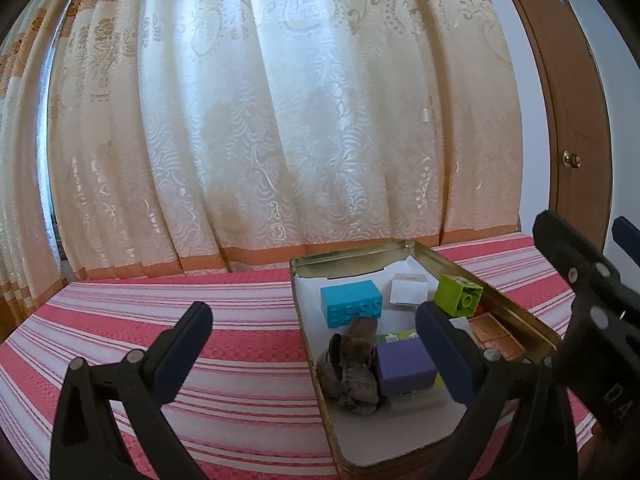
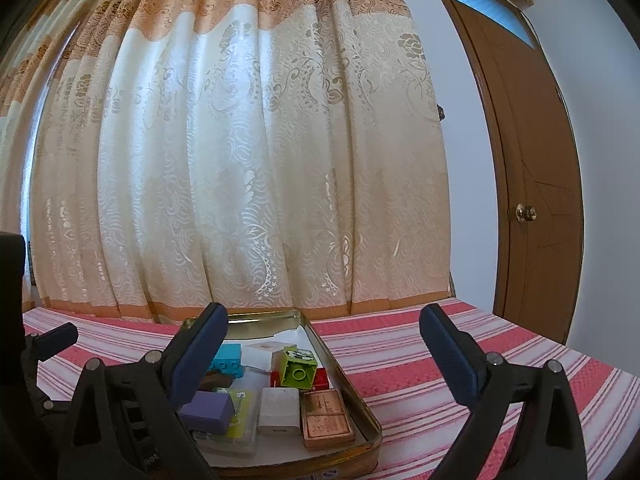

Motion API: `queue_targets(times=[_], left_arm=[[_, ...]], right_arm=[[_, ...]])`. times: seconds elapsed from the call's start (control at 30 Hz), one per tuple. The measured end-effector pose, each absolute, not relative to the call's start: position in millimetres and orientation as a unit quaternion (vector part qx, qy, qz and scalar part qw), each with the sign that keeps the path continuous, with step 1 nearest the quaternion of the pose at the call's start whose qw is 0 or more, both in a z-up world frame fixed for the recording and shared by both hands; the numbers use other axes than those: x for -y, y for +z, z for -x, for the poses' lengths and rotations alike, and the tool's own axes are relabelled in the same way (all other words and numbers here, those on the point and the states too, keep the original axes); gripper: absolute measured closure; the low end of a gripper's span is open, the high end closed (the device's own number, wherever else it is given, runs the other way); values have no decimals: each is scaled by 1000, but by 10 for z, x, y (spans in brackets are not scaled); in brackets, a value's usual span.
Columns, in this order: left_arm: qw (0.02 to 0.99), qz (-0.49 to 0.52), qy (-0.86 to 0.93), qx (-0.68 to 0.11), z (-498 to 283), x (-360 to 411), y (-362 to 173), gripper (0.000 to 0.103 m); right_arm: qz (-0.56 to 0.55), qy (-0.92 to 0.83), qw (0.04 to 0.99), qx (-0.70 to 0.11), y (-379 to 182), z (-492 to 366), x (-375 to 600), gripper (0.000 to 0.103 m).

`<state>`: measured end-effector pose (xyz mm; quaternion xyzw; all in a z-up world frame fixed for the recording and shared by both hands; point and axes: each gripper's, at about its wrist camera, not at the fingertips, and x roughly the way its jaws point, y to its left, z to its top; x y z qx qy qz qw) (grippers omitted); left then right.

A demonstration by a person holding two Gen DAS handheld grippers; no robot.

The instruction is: Organize rigid objects

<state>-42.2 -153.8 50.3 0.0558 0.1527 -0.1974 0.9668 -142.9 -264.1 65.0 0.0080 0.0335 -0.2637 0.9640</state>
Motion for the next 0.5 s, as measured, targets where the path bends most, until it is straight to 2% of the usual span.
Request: queue_targets(times=[0.5], left_arm=[[967, -63, -194, -151, 434, 1556, 492, 0]], right_arm=[[-9, -263, 964, -41, 654, 1396, 2656, 5]])
